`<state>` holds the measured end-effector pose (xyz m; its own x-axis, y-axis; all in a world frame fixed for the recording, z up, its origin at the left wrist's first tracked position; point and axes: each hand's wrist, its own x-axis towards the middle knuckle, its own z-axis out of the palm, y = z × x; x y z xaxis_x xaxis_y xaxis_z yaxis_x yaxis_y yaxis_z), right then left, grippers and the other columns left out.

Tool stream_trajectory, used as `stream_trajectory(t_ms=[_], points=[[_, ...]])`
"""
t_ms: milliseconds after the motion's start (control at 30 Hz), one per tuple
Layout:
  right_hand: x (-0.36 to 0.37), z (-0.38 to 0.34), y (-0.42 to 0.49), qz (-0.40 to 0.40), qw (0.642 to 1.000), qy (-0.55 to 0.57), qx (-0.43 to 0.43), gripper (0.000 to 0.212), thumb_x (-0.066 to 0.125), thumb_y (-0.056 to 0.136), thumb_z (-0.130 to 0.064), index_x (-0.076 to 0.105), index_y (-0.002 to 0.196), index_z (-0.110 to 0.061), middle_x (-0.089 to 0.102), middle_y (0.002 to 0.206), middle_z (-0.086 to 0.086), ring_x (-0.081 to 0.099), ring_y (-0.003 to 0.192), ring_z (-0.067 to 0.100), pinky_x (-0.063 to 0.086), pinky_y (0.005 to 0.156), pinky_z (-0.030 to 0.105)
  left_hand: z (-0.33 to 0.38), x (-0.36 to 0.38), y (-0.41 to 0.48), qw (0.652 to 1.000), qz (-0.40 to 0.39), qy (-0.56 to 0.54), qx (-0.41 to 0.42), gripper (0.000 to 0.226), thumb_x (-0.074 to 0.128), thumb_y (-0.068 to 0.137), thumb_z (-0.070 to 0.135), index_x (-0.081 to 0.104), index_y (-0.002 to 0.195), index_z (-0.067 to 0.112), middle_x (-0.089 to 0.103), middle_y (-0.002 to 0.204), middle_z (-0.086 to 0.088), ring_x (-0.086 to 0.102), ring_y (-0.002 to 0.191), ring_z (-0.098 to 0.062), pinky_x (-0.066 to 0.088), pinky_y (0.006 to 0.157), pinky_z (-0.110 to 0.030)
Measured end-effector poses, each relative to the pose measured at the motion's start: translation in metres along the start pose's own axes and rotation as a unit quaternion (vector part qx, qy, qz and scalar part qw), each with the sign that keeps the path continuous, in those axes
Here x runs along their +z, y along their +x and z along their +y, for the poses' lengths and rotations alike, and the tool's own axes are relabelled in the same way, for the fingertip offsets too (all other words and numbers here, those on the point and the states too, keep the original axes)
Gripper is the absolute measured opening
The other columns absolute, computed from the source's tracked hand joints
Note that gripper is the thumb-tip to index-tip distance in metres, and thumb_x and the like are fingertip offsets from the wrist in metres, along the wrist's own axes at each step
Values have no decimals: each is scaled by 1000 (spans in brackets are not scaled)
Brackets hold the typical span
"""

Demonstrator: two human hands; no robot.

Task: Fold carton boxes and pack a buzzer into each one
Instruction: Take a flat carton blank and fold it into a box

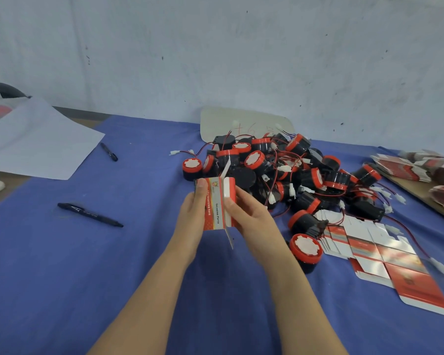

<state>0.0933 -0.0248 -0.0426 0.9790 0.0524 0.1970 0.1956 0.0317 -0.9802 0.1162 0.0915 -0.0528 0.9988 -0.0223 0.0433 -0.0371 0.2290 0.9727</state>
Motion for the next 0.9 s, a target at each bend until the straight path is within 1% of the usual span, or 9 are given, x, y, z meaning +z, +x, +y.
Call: stream_trajectory(t_ms=[167,300,400,467,567,667,700,767,900], points=[[8,0,-1,-20,1000,9,-3,26,43,99,-29,53,123,-36,65,121,-11,60,111,0,50,85,13,-3,4,-1,999,19,13,41,78,33,72,72,48,131,24,64,110,7,65,96,-8,54,80,-24],[13,3,-3,-34,997,-59,-22,33,47,96,-41,55,127,-39,63,121,-21,54,116,-7,44,96,14,-4,4,-3,998,18,22,49,71,31,75,73,50,125,27,63,106,13,64,84,9,47,65,-9],[16,7,0,3,991,-128,-46,31,52,97,-33,56,127,-29,66,116,-12,60,107,-4,48,91,18,-5,4,0,998,46,11,44,56,30,89,64,55,121,26,65,105,9,66,87,1,48,67,-12],[14,5,1,53,990,-127,-37,23,47,99,-33,65,110,-23,71,105,-1,65,94,0,52,79,19,-4,2,2,999,37,-10,33,58,31,85,67,61,115,28,71,101,7,69,90,-7,52,70,-19],[8,0,0,115,992,-44,34,44,39,99,-44,73,81,-22,72,93,7,69,91,17,55,83,36,2,0,4,1000,9,-28,4,63,32,71,73,62,109,33,71,102,5,69,93,-12,54,76,-27],[11,-1,2,151,984,-84,50,59,36,98,-51,70,77,-8,71,83,11,66,77,21,51,80,44,2,4,4,999,36,0,25,59,34,69,73,59,98,29,68,93,5,69,78,-3,53,65,-19],[13,1,2,166,978,-123,30,60,36,98,-50,63,70,-4,68,72,6,59,67,15,46,73,40,1,5,3,997,55,18,43,59,34,71,72,57,99,25,66,89,6,67,71,3,50,57,-12],[18,3,2,194,965,-173,-25,53,40,99,-42,43,54,-15,46,47,-9,39,51,3,33,62,29,-3,7,1,993,80,46,77,56,36,78,66,52,104,19,61,88,8,64,68,8,43,48,-5],[23,7,1,156,959,-220,-88,48,44,101,-27,40,53,-22,43,43,-13,36,46,4,28,44,14,-7,5,3,986,87,91,110,40,41,89,53,44,109,19,56,95,8,59,80,-3,44,54,-4]])
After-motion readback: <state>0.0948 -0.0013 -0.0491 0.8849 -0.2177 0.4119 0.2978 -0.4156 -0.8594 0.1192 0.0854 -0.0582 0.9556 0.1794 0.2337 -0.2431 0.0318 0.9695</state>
